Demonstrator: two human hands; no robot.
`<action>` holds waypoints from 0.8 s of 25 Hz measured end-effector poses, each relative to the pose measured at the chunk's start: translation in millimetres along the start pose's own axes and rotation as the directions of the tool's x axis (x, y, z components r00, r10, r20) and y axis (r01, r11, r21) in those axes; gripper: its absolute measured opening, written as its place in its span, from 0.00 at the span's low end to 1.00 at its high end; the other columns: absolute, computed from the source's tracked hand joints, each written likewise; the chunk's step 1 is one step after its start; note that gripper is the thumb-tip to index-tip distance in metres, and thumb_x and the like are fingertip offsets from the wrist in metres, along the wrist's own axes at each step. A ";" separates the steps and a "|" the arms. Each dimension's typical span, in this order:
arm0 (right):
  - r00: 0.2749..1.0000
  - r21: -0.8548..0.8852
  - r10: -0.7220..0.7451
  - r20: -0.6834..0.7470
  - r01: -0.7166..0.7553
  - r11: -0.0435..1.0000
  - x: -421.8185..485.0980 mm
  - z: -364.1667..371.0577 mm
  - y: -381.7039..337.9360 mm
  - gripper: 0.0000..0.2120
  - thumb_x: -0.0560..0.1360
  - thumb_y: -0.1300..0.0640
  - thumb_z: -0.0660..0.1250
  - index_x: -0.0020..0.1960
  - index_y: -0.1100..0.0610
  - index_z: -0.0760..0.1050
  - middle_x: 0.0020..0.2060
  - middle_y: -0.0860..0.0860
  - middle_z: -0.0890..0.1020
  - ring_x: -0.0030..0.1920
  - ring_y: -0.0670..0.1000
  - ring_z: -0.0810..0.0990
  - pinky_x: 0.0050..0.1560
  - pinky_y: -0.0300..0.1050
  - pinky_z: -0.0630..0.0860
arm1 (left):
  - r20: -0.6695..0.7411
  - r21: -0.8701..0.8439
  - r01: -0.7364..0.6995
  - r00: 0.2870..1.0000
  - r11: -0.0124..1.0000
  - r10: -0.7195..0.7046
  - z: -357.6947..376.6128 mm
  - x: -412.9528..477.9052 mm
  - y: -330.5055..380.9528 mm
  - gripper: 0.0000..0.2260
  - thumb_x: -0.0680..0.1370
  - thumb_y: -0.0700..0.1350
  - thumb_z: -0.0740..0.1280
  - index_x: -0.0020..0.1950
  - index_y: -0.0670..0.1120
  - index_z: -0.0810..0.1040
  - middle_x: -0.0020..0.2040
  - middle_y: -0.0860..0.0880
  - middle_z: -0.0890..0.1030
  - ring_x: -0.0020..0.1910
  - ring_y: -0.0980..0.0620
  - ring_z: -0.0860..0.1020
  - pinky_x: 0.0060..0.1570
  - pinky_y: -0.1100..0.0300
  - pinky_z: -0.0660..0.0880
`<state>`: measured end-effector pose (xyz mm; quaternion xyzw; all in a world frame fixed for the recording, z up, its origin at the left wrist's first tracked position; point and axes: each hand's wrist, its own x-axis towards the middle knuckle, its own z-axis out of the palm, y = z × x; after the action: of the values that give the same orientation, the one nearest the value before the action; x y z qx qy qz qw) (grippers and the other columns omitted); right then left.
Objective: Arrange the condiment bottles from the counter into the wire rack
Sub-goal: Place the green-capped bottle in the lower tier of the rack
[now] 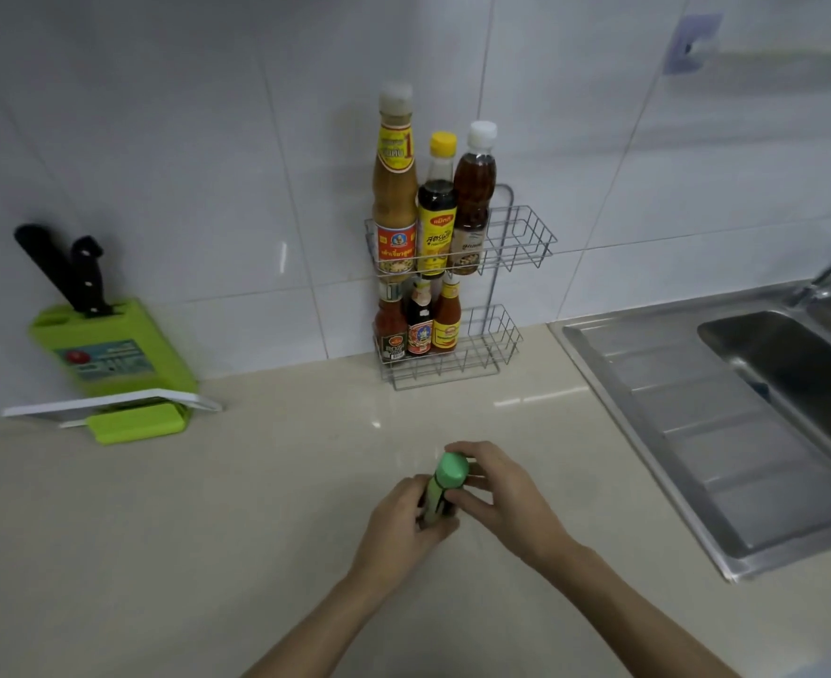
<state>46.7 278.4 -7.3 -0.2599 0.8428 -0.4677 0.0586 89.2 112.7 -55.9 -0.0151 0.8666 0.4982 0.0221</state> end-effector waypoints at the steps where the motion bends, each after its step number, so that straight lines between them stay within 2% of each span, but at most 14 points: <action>1: 1.000 0.020 0.021 -0.011 -0.021 1.000 0.1 0.5 -0.1 0.21 0.73 0.60 0.72 0.61 0.47 0.70 0.55 0.41 0.75 0.56 0.44 0.79 0.58 0.40 0.78 | 0.003 0.005 0.003 1.000 1.000 -0.003 -0.2 -0.6 -0.7 0.14 0.70 0.53 0.70 0.54 0.56 0.76 0.49 0.56 0.80 0.49 0.61 0.80 0.51 0.57 0.79; 3: 0.998 0.056 0.062 0.016 -0.063 0.996 0.2 0.3 -1.2 0.19 0.72 0.59 0.73 0.60 0.49 0.71 0.56 0.45 0.77 0.55 0.45 0.80 0.57 0.40 0.79 | 0.014 0.035 0.007 1.000 0.999 -0.007 -1.9 -1.4 -2.8 0.15 0.69 0.55 0.69 0.54 0.56 0.76 0.49 0.55 0.79 0.49 0.59 0.80 0.51 0.55 0.79; 5: 0.991 0.083 0.088 0.099 -0.096 0.992 1.9 -4.9 -4.4 0.20 0.73 0.56 0.71 0.63 0.52 0.71 0.58 0.46 0.78 0.56 0.44 0.80 0.58 0.38 0.78 | 0.035 0.081 0.003 0.999 0.997 -0.006 -4.6 -2.0 -5.4 0.17 0.68 0.58 0.68 0.54 0.55 0.76 0.49 0.55 0.79 0.49 0.57 0.80 0.50 0.53 0.79; 8: 0.987 -0.038 0.036 0.159 -0.031 0.999 7.9 -16.2 -12.0 0.16 0.76 0.51 0.67 0.63 0.52 0.74 0.56 0.45 0.80 0.53 0.42 0.80 0.54 0.34 0.77 | 0.063 0.147 -0.012 0.998 0.989 0.003 -9.4 -0.3 -5.4 0.18 0.68 0.58 0.68 0.55 0.53 0.76 0.49 0.54 0.78 0.48 0.55 0.79 0.50 0.53 0.79; 10: 0.990 -0.287 0.006 0.141 0.035 0.957 12.9 -21.6 -18.2 0.16 0.76 0.43 0.63 0.56 0.52 0.74 0.49 0.46 0.80 0.45 0.45 0.80 0.47 0.40 0.78 | 0.065 0.209 -0.035 0.998 0.977 0.022 -12.2 3.0 -1.4 0.18 0.69 0.56 0.69 0.56 0.52 0.76 0.49 0.53 0.78 0.47 0.53 0.79 0.50 0.53 0.78; 12: 0.993 -0.640 0.010 0.122 0.071 0.765 18.8 -23.8 -23.8 0.24 0.74 0.32 0.53 0.47 0.53 0.71 0.40 0.48 0.77 0.36 0.50 0.76 0.37 0.46 0.74 | 0.069 0.292 -0.063 0.997 0.954 0.045 -14.1 4.7 4.9 0.17 0.71 0.54 0.70 0.58 0.50 0.75 0.50 0.51 0.78 0.47 0.52 0.78 0.48 0.54 0.76; 13: 0.994 -0.744 0.020 0.112 0.070 0.665 21.1 -24.0 -25.4 0.28 0.73 0.29 0.47 0.45 0.53 0.69 0.38 0.48 0.75 0.35 0.50 0.74 0.35 0.46 0.72 | 0.064 0.322 -0.067 0.997 0.944 0.049 -14.4 4.9 7.8 0.17 0.72 0.54 0.70 0.58 0.50 0.75 0.50 0.51 0.77 0.47 0.51 0.78 0.47 0.55 0.76; 14: 0.994 -0.769 0.023 0.106 0.068 0.636 22.2 -24.6 -26.2 0.31 0.72 0.27 0.45 0.46 0.53 0.70 0.39 0.48 0.75 0.36 0.50 0.74 0.36 0.45 0.72 | 0.053 0.331 -0.059 0.998 0.942 0.044 -14.0 4.9 9.1 0.17 0.72 0.55 0.70 0.58 0.50 0.75 0.49 0.51 0.78 0.47 0.51 0.78 0.47 0.56 0.76; 16: 0.990 -0.663 0.013 0.138 0.083 0.744 21.6 -29.3 -25.6 0.31 0.73 0.29 0.50 0.60 0.51 0.70 0.49 0.47 0.78 0.42 0.49 0.78 0.42 0.44 0.75 | 0.020 0.301 -0.021 1.000 0.953 0.015 -14.5 6.2 9.2 0.15 0.71 0.56 0.69 0.54 0.50 0.75 0.47 0.51 0.78 0.44 0.52 0.77 0.44 0.56 0.75; 17: 0.982 -0.592 -0.005 0.189 0.118 0.797 21.6 -32.8 -23.9 0.28 0.75 0.33 0.54 0.67 0.50 0.67 0.54 0.46 0.77 0.44 0.48 0.79 0.45 0.43 0.76 | 0.006 0.290 -0.004 1.000 0.957 0.003 -16.2 7.3 9.1 0.15 0.71 0.56 0.69 0.52 0.50 0.75 0.46 0.51 0.77 0.43 0.52 0.77 0.43 0.56 0.75; 18: 0.970 -0.557 -0.032 0.241 0.165 0.814 22.2 -36.1 -22.7 0.25 0.76 0.37 0.57 0.69 0.48 0.65 0.55 0.46 0.78 0.45 0.47 0.80 0.47 0.42 0.77 | 0.006 0.298 -0.003 1.000 0.954 0.001 -17.9 8.6 8.7 0.15 0.71 0.57 0.69 0.51 0.49 0.75 0.45 0.51 0.77 0.43 0.52 0.77 0.43 0.56 0.74; 20: 0.965 -0.610 -0.036 0.259 0.192 0.769 24.1 -39.4 -18.7 0.20 0.77 0.39 0.58 0.62 0.50 0.69 0.50 0.48 0.80 0.42 0.48 0.79 0.45 0.44 0.77 | 0.039 0.360 -0.033 0.999 0.933 0.020 -20.0 9.7 7.7 0.16 0.71 0.56 0.69 0.52 0.48 0.74 0.46 0.50 0.77 0.44 0.51 0.76 0.44 0.55 0.74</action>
<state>19.7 288.4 33.3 -0.3685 0.9200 -0.1279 0.0379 78.6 99.3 -39.7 0.0094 0.9429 0.3315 0.0327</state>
